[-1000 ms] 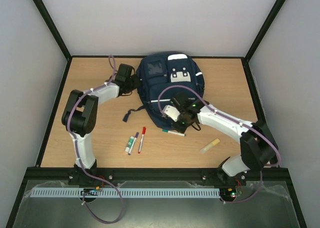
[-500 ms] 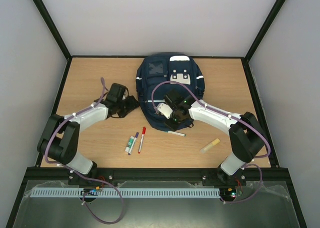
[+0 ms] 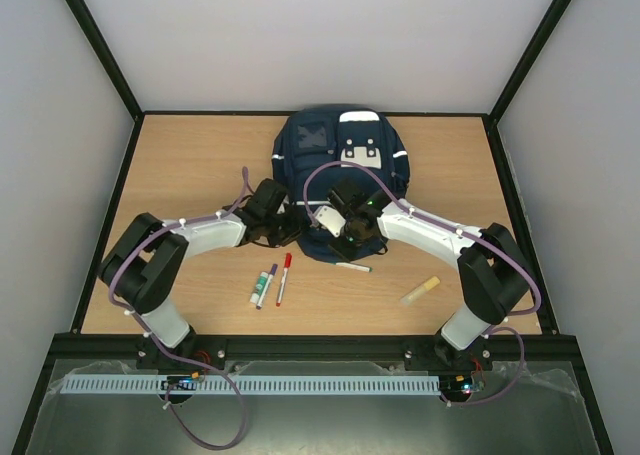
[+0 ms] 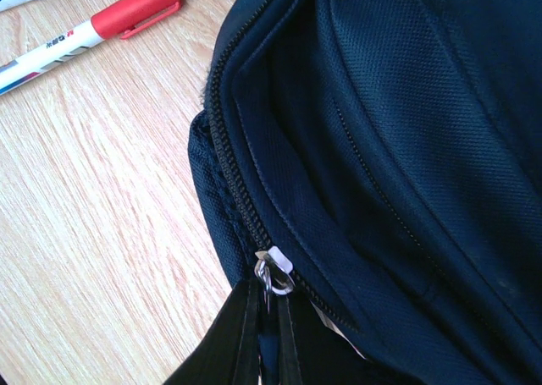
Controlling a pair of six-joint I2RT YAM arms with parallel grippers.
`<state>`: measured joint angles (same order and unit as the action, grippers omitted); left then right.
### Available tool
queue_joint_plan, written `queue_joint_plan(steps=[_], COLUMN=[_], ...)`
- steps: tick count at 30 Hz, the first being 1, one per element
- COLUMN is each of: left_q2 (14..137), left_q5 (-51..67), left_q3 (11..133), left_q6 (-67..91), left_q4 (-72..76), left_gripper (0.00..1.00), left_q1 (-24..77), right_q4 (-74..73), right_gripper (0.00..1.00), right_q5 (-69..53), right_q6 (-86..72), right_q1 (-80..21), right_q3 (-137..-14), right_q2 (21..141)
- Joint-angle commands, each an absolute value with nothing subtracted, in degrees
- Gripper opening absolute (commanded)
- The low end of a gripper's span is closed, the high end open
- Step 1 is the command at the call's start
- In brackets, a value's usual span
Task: Pack the student bag
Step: Zip the student bag at the center of the board.
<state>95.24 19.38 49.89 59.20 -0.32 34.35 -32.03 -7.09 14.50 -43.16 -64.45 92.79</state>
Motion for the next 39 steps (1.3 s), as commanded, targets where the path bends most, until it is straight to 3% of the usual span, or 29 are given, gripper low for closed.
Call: queue_joint_plan(steps=[1, 2, 4, 19, 34, 35, 37, 39], left_q2=[96.68, 96.33, 95.03, 86.23, 82.6, 82.38, 81.27, 79.63], left_q5=[20.69, 20.08, 18.7, 15.58, 16.24, 16.63, 16.93, 15.68], left_q3=[51.16, 51.05, 50.98, 45.73, 42.08, 42.02, 42.07, 42.66], left_q6=[61.87, 61.95, 61.61, 58.36, 56.16, 56.15, 56.69, 57.79], left_q4=[2.05, 1.76, 0.5, -3.04, -1.31, -0.93, -0.63, -2.01], left_gripper=[0.15, 0.07, 0.02, 0.02, 0.02, 0.08, 0.39, 0.56], left_q1=[36.35, 36.4, 36.25, 30.23, 27.45, 27.85, 29.27, 31.6], right_q4=[-33.67, -34.52, -35.86, -43.23, -47.89, -48.49, -48.93, -48.7], right_gripper=[0.01, 0.01, 0.01, 0.01, 0.01, 0.01, 0.01, 0.01], right_q5=[-9.4, -9.31, -8.39, -4.81, -3.32, -6.23, -10.25, -13.17], right_q6=[14.33, 14.52, 15.32, 24.42, 28.7, 28.47, 27.84, 26.72], right_q1=[-43.52, -43.46, -42.94, -22.75, -15.11, -15.14, -15.83, -17.92], right_q3=[-65.48, -65.3, -64.74, -60.03, -60.0, -60.03, -59.84, -59.23], right_q2=[93.3, 93.41, 93.33, 86.15, 88.31, 87.93, 87.15, 86.37])
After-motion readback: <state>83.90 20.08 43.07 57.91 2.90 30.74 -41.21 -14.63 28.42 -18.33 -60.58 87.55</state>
